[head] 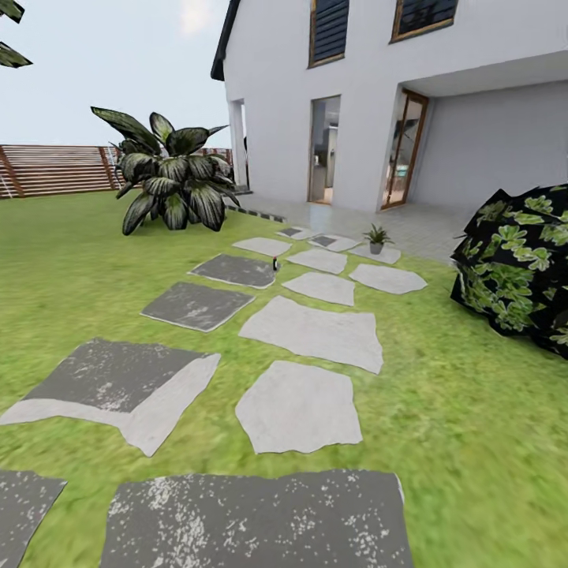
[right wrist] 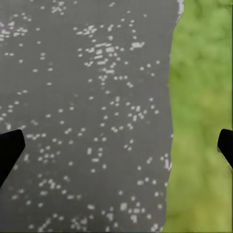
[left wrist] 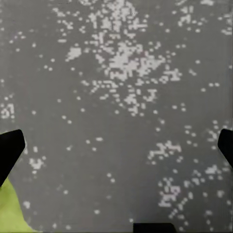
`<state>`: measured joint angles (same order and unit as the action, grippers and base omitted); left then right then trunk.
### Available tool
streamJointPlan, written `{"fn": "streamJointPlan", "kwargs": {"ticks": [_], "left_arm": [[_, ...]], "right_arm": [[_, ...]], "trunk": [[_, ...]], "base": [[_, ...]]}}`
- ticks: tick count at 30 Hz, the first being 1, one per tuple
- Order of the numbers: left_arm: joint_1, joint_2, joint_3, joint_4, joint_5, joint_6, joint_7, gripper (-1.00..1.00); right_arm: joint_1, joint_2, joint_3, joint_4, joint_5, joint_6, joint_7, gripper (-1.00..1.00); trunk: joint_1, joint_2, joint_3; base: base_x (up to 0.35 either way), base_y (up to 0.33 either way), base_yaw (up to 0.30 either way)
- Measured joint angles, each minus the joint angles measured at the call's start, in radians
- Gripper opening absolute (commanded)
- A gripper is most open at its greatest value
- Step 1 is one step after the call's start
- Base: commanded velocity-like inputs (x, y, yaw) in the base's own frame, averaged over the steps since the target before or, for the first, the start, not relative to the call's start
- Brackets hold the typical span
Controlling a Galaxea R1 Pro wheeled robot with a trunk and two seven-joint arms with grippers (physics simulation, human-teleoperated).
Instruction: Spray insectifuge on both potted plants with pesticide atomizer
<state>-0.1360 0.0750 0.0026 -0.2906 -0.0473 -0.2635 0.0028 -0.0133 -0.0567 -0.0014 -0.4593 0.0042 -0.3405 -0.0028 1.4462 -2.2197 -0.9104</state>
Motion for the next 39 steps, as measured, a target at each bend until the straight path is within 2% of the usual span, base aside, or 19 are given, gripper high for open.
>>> {"fn": "streamJointPlan", "kwargs": {"ticks": [39], "left_arm": [[0.000,0.000,0.000,0.000,-0.001,0.000,0.000,1.00]], "right_arm": [[0.000,0.000,0.000,0.000,0.000,0.000,0.000,1.00]], "trunk": [[0.000,0.000,0.000]], "base": [[0.338,0.000,0.000]]}}
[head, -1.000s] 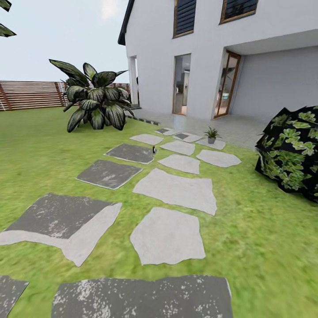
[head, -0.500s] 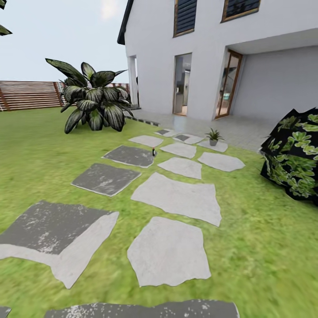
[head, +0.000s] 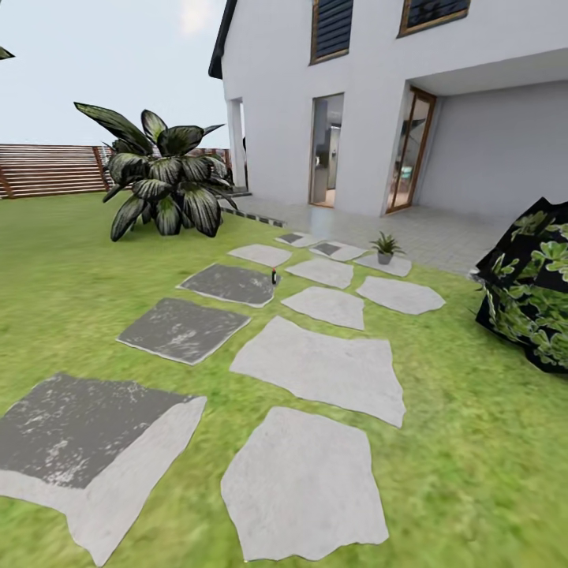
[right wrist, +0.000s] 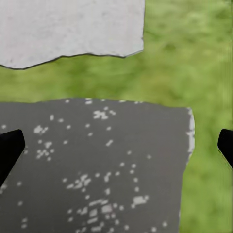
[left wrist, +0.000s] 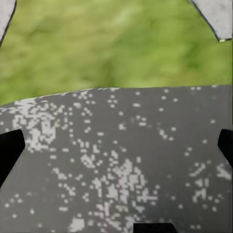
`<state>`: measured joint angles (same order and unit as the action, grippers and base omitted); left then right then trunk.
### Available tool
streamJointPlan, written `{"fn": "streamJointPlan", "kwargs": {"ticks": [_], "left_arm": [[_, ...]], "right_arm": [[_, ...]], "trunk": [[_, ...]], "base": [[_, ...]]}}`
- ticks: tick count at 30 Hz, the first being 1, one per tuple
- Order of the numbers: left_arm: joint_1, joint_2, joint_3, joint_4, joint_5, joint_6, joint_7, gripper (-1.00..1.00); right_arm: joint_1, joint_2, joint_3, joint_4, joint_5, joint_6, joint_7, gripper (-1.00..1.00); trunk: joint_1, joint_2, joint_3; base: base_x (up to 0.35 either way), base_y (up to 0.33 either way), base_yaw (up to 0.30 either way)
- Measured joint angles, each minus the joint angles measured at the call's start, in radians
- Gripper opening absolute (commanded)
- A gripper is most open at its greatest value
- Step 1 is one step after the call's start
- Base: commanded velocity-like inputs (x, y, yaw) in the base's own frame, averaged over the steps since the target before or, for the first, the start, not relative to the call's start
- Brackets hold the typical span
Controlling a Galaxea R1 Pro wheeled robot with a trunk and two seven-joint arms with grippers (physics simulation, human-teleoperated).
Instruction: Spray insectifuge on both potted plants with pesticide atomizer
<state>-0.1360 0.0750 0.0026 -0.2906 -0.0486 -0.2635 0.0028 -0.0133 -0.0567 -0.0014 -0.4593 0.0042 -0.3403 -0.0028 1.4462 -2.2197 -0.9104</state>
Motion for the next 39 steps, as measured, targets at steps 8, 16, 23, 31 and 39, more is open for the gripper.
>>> {"fn": "streamJointPlan", "kwargs": {"ticks": [8,16,23,31,39], "left_arm": [[0.000,0.000,0.000,0.000,0.000,0.000,0.000,1.00],[0.000,0.000,0.000,0.000,0.000,0.000,0.000,1.00],[0.000,0.000,0.000,0.000,0.000,0.000,0.000,1.00],[0.000,0.000,0.000,0.000,0.000,0.000,0.000,1.00],[0.000,0.000,0.000,0.000,0.000,0.000,0.000,1.00]], "right_arm": [[0.000,0.000,0.000,0.000,0.000,0.000,0.000,1.00],[0.000,0.000,0.000,0.000,0.000,0.000,0.000,1.00],[0.000,0.000,0.000,0.000,0.000,0.000,0.000,1.00],[0.000,0.000,0.001,0.000,0.000,0.000,0.000,1.00],[0.000,0.000,-0.001,0.000,0.000,0.000,-0.001,1.00]], "trunk": [[0.000,0.000,0.000],[0.000,0.000,0.000],[0.000,0.000,0.000],[0.000,0.000,0.000],[0.000,0.000,0.000]], "base": [[0.338,0.000,0.000],[0.338,0.000,0.000],[0.338,0.000,0.000],[0.338,0.000,0.000],[0.338,0.026,0.000]]}}
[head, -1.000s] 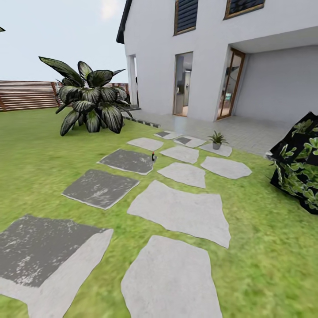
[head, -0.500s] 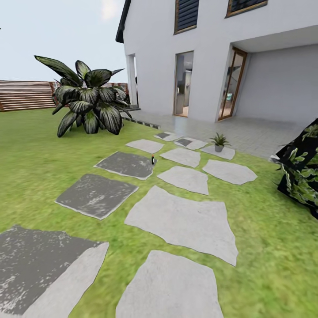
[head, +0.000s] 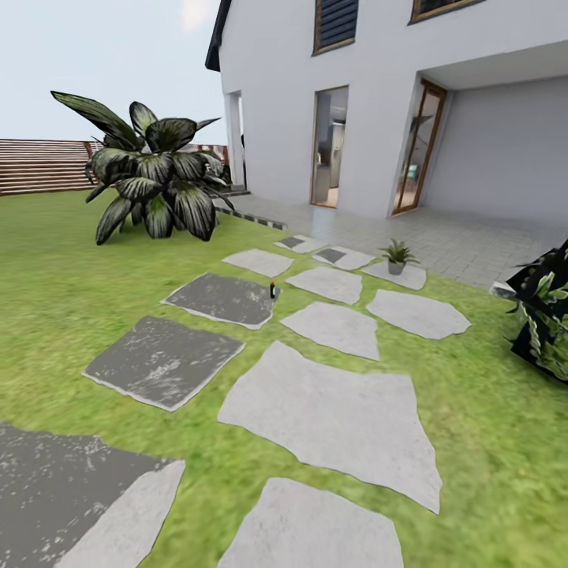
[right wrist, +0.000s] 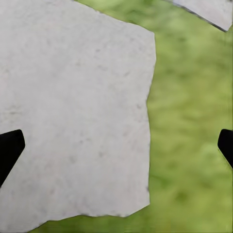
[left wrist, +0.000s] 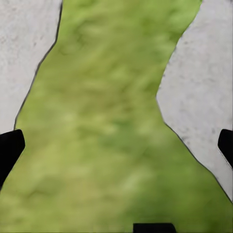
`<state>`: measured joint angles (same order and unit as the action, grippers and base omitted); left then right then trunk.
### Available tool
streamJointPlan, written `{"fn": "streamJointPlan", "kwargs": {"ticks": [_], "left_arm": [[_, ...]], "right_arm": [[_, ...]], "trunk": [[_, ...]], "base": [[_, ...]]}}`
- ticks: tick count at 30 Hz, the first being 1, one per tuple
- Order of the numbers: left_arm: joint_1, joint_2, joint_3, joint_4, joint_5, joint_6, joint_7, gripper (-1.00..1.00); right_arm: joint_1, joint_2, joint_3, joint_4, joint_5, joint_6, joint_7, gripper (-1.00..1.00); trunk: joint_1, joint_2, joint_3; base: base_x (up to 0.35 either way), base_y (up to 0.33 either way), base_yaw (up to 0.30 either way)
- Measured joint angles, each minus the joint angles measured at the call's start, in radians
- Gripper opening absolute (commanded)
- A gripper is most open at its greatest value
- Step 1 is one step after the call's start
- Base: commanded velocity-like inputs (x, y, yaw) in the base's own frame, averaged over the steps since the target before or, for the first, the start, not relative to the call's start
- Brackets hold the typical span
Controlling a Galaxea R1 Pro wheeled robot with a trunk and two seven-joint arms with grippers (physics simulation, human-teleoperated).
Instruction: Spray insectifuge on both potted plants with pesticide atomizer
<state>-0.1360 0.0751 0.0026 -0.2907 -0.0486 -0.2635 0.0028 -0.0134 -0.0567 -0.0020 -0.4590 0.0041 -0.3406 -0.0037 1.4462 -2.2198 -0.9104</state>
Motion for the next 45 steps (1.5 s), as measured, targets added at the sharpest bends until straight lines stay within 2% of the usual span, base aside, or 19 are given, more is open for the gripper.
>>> {"fn": "streamJointPlan", "kwargs": {"ticks": [45], "left_arm": [[0.000,0.000,0.000,0.000,0.000,0.000,0.000,1.00]], "right_arm": [[0.000,-0.002,-0.001,0.013,0.001,0.000,0.000,1.00]], "trunk": [[0.000,0.000,0.000]], "base": [[0.338,0.003,0.000]]}}
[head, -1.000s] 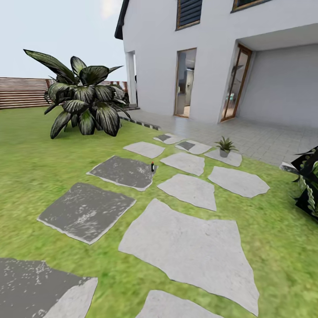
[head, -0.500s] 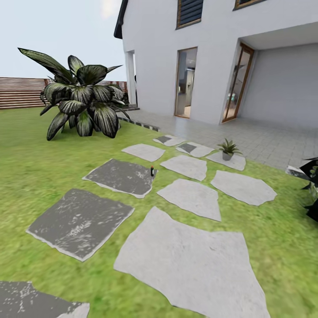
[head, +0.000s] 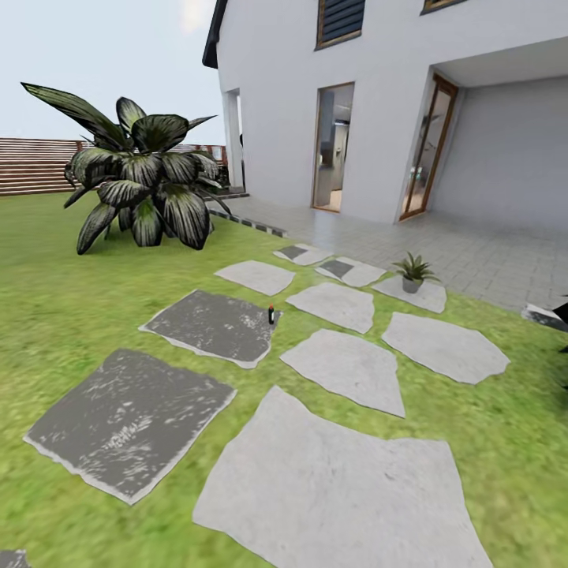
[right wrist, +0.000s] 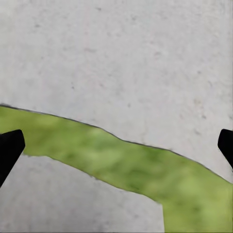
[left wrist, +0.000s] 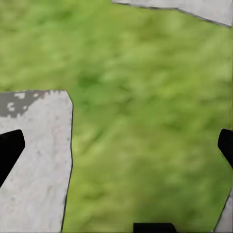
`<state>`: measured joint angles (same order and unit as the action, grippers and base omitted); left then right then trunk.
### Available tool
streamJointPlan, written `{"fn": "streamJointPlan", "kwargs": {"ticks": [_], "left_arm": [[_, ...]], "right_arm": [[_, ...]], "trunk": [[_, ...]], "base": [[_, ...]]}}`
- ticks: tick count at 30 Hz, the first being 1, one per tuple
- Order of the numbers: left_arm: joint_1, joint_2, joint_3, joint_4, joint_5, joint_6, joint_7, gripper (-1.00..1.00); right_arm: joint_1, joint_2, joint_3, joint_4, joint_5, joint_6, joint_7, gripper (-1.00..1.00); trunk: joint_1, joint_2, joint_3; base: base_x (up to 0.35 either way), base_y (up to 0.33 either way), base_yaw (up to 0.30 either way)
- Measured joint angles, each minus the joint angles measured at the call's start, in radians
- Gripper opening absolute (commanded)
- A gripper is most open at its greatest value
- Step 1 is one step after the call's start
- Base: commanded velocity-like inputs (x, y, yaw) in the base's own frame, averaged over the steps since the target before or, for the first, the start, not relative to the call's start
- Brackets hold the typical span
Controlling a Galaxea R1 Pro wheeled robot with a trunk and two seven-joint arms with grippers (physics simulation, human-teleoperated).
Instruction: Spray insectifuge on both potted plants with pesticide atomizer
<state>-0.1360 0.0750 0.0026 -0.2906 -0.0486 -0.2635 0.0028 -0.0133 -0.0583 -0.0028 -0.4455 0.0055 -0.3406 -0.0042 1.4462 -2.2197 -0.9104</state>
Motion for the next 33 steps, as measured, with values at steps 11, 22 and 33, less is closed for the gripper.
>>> {"fn": "streamJointPlan", "kwargs": {"ticks": [11,22,33], "left_arm": [[0.000,0.000,0.000,0.000,0.000,0.000,0.000,1.00],[0.000,0.000,0.000,0.000,0.000,0.000,0.000,1.00],[0.000,0.000,0.000,0.000,0.000,0.000,0.000,1.00]], "right_arm": [[0.000,0.000,0.000,0.000,0.000,0.000,0.000,1.00],[0.000,0.000,0.000,0.000,0.000,0.000,0.000,1.00],[0.000,0.000,0.000,0.000,0.000,0.000,0.000,1.00]], "trunk": [[0.000,0.000,0.000],[0.000,0.000,0.000],[0.000,0.000,0.000]], "base": [[0.338,0.000,0.000],[0.338,0.000,0.000],[0.338,0.000,0.000]]}}
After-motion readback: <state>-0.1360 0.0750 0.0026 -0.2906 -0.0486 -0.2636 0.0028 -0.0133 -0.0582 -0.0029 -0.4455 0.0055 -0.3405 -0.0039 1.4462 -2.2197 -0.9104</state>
